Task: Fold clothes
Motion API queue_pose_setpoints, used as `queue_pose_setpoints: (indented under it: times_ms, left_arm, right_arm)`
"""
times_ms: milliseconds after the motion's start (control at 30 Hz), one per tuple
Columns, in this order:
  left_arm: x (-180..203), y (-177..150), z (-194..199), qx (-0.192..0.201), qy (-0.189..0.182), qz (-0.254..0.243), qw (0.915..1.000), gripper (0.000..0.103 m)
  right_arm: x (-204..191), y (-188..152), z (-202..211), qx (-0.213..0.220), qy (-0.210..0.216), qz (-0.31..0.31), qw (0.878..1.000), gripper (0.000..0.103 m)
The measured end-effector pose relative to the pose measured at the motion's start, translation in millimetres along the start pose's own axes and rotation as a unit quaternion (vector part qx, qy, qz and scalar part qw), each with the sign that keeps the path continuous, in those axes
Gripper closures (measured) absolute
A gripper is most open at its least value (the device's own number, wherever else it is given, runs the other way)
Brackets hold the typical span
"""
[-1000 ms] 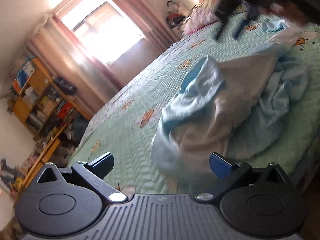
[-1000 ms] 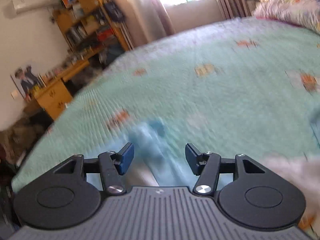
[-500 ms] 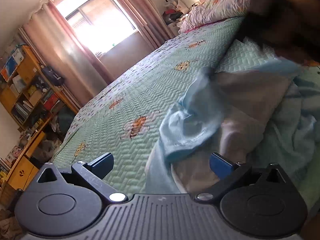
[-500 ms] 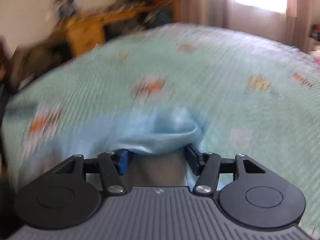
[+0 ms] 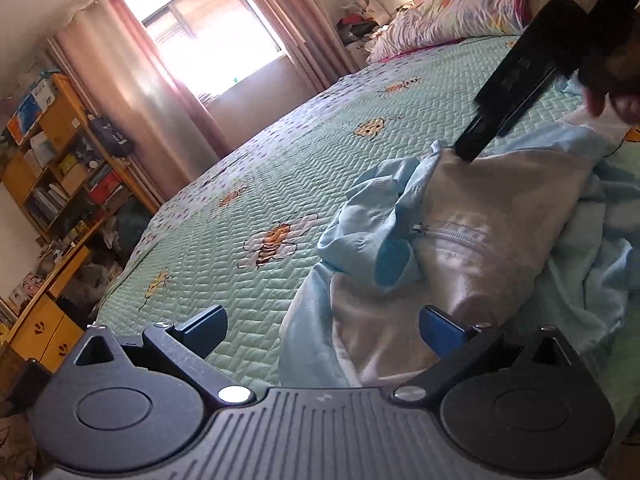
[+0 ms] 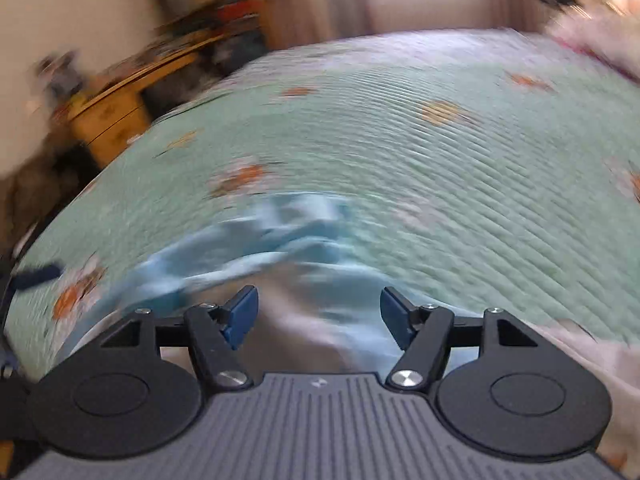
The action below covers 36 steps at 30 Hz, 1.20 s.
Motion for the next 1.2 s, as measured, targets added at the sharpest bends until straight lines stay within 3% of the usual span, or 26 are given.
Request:
queue_pose_setpoints:
  times_ms: [167,400,467,567,633,733,867,1033,1200]
  left_arm:
    - [-6,-7,9,-0.005,0.006,0.002,1.0000,0.001]
    - [-10,-12,9,-0.007,0.007,0.011,0.9999,0.001]
    - [-6,-14,11,-0.008,0.002,0.013,0.9999,0.001]
    - [-1,-18,13,-0.009,-0.004,0.012,0.9999,0.001]
    - [2,-21,13,-0.010,-0.007,0.009,0.9999,0.001]
    - [4,-23,15,-0.009,-0.011,0.015,0.9998,0.001]
    - [7,-17,20,-0.005,-0.014,0.027,0.9995,0.001]
    - [19,-10,40,-0.001,-0.008,0.012,0.9999,0.001]
    - [28,-4,67,0.009,0.001,0.007,0.9999,0.001]
  right_arm:
    - [-67,10,-9,0.019,0.013,0.125,0.992,0.026]
    - [-103,13,-41,-0.009,0.017,0.172,0.985,0.026]
    - [-97,20,-56,-0.012,-0.001,0.151,0.988,0.033]
    - [-59,44,-64,-0.003,-0.052,0.033,0.998,0.040]
    - [-26,57,-60,0.005,-0.085,-0.060,0.995,0.039]
    - [-3,52,-32,0.023,-0.043,-0.112,0.993,0.039]
    - [-2,15,3,0.024,-0.020,-0.120,0.992,0.030]
    - [0,-39,39,0.010,-0.009,-0.148,0.989,0.030]
    - [5,-63,60,0.001,-0.006,-0.171,0.985,0.030]
Point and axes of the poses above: each gripper's, at about its wrist camera, not at the fingertips, and z roughly against the way its jaws point, x to its right, y to its top, the point moved 2 cm from there along -z, roughly the way its jaws point, and after that the axes turned 10 degrees about -y, right-handed, at the moved point
